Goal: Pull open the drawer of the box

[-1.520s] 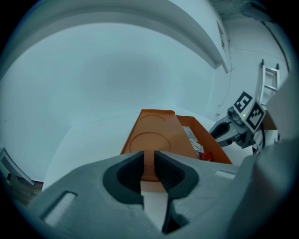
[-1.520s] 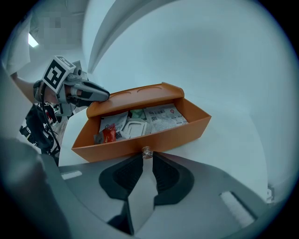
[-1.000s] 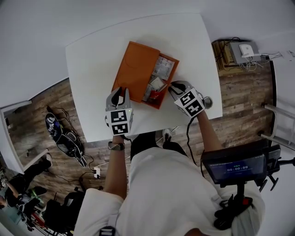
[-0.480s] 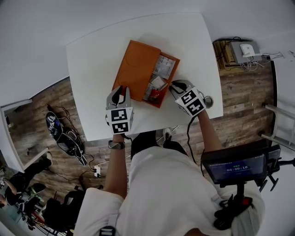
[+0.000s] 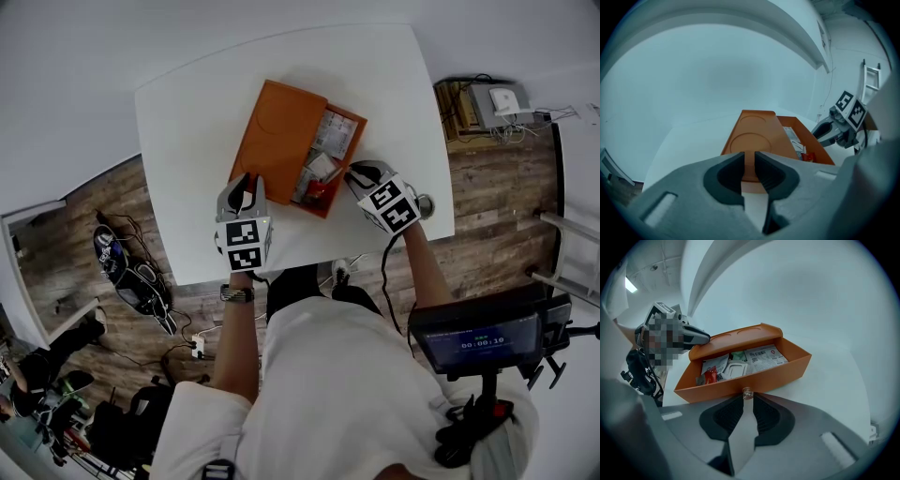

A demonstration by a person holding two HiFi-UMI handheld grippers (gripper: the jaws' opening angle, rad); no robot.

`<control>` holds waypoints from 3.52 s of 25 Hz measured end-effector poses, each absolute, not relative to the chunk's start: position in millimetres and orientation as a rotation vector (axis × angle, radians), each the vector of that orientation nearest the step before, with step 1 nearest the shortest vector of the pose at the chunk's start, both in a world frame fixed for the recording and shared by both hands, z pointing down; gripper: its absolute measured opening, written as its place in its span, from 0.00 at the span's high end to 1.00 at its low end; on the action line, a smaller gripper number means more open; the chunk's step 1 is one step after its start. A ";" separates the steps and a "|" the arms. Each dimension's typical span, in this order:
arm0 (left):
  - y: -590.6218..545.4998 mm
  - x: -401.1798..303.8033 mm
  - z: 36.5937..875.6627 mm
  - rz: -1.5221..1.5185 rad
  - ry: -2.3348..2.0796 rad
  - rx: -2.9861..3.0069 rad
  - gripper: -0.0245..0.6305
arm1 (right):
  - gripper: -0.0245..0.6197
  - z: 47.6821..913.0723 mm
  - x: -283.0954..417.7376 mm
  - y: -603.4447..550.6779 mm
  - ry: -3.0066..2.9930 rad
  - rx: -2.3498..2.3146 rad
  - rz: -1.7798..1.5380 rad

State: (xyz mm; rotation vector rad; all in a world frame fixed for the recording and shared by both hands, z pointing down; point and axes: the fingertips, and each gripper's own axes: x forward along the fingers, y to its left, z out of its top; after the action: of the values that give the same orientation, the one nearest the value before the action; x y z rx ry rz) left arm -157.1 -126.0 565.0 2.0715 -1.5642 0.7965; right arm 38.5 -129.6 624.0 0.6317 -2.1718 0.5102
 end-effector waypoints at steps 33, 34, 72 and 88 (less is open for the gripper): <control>-122.3 -159.7 562.0 0.782 -1.561 2.065 0.85 | 0.86 616.8 40.3 -130.7 -2.192 0.638 0.532; -122.2 -159.9 562.2 0.782 -1.562 2.064 0.85 | 0.86 617.1 40.7 -129.2 -2.192 0.637 0.534; -129.6 -160.3 568.1 0.785 -1.560 2.066 0.85 | 0.86 618.5 69.4 -133.3 -2.167 0.736 0.585; -131.3 -163.0 571.9 0.804 -1.569 2.077 0.85 | 0.86 621.8 67.3 -126.2 -2.172 0.753 0.616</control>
State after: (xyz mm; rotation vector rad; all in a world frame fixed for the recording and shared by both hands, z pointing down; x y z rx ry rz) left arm -163.0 -131.3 571.9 2.0766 -1.5685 0.8043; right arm 67.3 -126.2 621.8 0.7528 -2.1719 0.6156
